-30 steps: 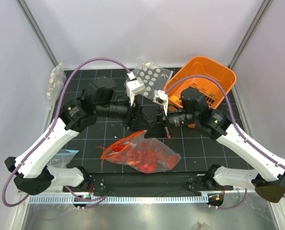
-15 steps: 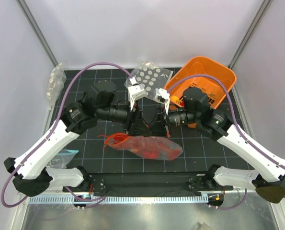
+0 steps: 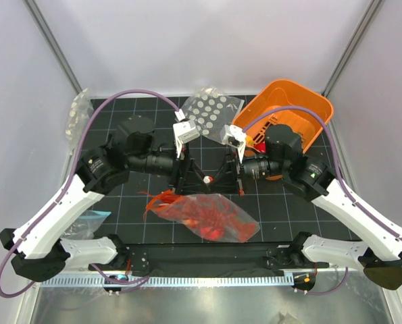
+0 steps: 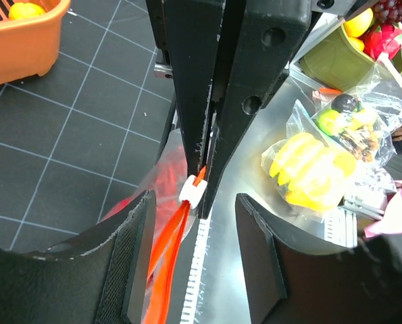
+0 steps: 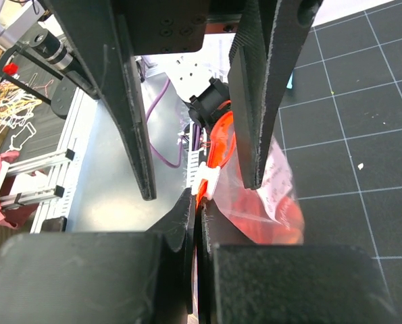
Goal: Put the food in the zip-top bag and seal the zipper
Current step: Zip the zipper food storage bag at the center of the board.
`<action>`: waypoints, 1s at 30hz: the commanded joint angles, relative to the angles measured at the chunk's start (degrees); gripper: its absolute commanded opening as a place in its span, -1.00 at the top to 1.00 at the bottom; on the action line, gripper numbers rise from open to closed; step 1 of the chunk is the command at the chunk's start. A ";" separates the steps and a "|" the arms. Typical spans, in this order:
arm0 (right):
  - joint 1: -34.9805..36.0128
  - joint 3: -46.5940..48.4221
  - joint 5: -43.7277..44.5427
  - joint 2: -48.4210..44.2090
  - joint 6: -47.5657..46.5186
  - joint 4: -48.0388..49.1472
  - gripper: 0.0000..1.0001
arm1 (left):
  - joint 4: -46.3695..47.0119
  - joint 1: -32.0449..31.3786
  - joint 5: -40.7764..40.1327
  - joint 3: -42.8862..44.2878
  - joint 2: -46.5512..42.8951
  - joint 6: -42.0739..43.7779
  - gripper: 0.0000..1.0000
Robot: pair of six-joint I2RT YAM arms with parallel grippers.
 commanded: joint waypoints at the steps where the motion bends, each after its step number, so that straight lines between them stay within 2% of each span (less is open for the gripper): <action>1: 0.06 1.73 -1.99 -0.79 -0.07 3.82 0.98 | 3.13 -0.08 0.84 0.10 -0.23 -0.86 -0.07; 5: 0.06 1.73 -2.61 -1.05 -0.33 3.64 0.98 | 4.53 -0.08 0.84 0.45 0.12 -1.82 0.15; 9: 0.06 1.46 -2.61 -1.49 -0.42 3.47 0.98 | 4.80 -0.08 1.11 0.90 0.47 -2.53 0.15; 10: 0.15 1.55 -2.61 -1.58 -0.42 3.55 0.98 | 4.98 -0.08 1.19 0.98 0.47 -2.44 0.23; 11: 0.06 1.47 -2.52 -1.67 -0.51 3.29 0.98 | 4.98 -0.08 1.46 0.98 0.56 -2.44 0.44; 17: 0.06 1.64 -2.52 -1.93 -0.68 3.11 0.98 | 4.80 -0.08 2.86 0.98 1.35 -2.79 0.88; 19: 0.06 1.38 -2.52 -2.11 -0.86 3.11 0.98 | 4.63 -0.08 2.78 1.16 1.35 -2.79 0.97; 23: 0.15 2.08 -0.68 -2.98 -2.79 1.10 0.98 | 4.01 -0.08 2.34 0.46 0.65 -2.53 1.00; 30: -1.87 2.34 7.92 -7.64 -4.73 1.35 0.98 | 2.96 -0.08 1.72 -4.02 -1.81 -1.74 1.00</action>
